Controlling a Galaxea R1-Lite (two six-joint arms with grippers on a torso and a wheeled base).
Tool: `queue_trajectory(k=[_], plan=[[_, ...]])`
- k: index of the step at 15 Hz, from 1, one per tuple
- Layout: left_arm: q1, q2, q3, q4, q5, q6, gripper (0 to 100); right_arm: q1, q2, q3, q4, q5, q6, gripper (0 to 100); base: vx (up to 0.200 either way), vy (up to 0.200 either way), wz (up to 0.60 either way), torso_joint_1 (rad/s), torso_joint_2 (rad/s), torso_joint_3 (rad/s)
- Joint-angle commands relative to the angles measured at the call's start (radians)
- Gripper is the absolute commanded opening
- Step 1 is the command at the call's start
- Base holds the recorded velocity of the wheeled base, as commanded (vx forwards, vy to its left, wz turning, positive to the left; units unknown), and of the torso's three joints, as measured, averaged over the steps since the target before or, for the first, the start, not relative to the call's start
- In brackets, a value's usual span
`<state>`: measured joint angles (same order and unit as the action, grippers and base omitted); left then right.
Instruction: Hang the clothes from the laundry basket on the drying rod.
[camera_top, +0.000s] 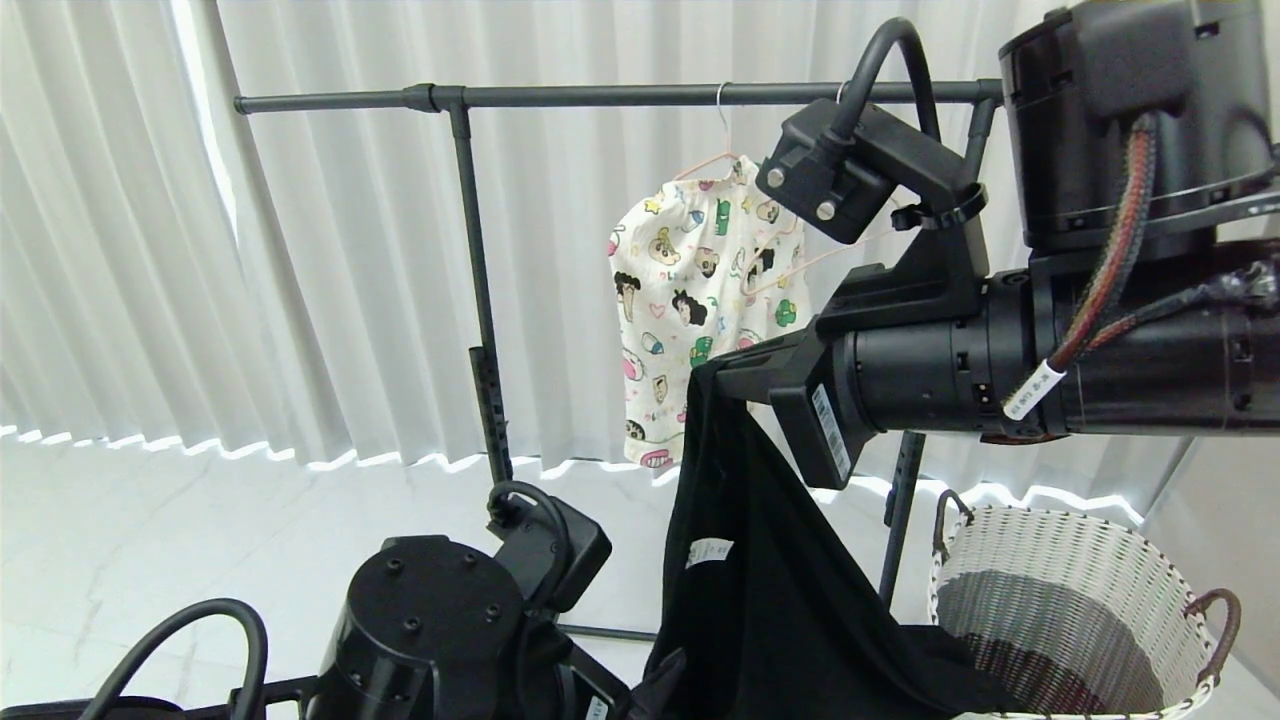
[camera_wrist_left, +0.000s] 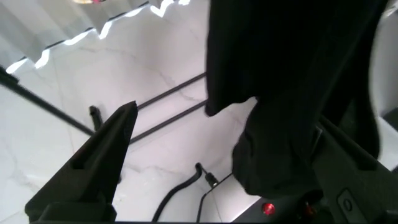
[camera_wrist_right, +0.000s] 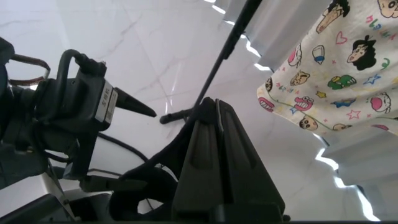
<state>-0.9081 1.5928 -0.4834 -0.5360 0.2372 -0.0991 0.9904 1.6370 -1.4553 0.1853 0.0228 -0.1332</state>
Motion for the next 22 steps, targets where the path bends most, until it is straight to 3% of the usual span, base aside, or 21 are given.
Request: queue_trajectory(k=[1,6,10,12,14,16,19,22], plan=[[0.0,-0.002,0.005,-0.001,0.002,-0.001,0,0.001,-0.002,-0.002,0.0,0.0,-0.002,0,0.0,0.0,0.0,0.0,0.0,0.0],[-0.006,-0.004,0.005,-0.001,0.019,-0.001,0,-0.003,-0.003,0.0,0.0,-0.007,0.0,0,0.0,0.0,0.0,0.0,0.0,0.0],[-0.028,-0.033,0.026,-0.002,0.195,-0.001,0,-0.079,-0.006,0.036,0.0,-0.087,0.0,0,0.0,0.0,0.0,0.0,0.0,0.0],[-0.023,-0.172,0.023,0.036,0.197,0.024,0,-0.092,0.0,0.029,-0.026,-0.099,0.001,0,0.0,0.0,0.0,0.0,0.0,0.0],[0.008,-0.321,-0.08,0.24,0.197,0.035,0,-0.092,0.004,0.03,-0.095,-0.099,0.0,0,0.0,0.0,0.0,0.0,0.0,0.0],[0.032,-0.387,-0.297,0.521,0.195,0.035,0,-0.102,0.009,0.021,-0.133,-0.099,-0.002,0,0.0,0.0,0.0,0.0,0.0,0.0],[0.037,-0.32,-0.632,0.745,0.186,0.035,0,-0.144,-0.002,-0.013,-0.136,-0.112,-0.003,0,0.0,0.0,0.0,0.0,0.0,0.0],[0.037,-0.218,-0.909,0.95,0.186,0.047,0,-0.188,-0.078,0.009,-0.104,-0.175,-0.023,0,0.0,0.0,0.0,0.0,0.0,0.0]])
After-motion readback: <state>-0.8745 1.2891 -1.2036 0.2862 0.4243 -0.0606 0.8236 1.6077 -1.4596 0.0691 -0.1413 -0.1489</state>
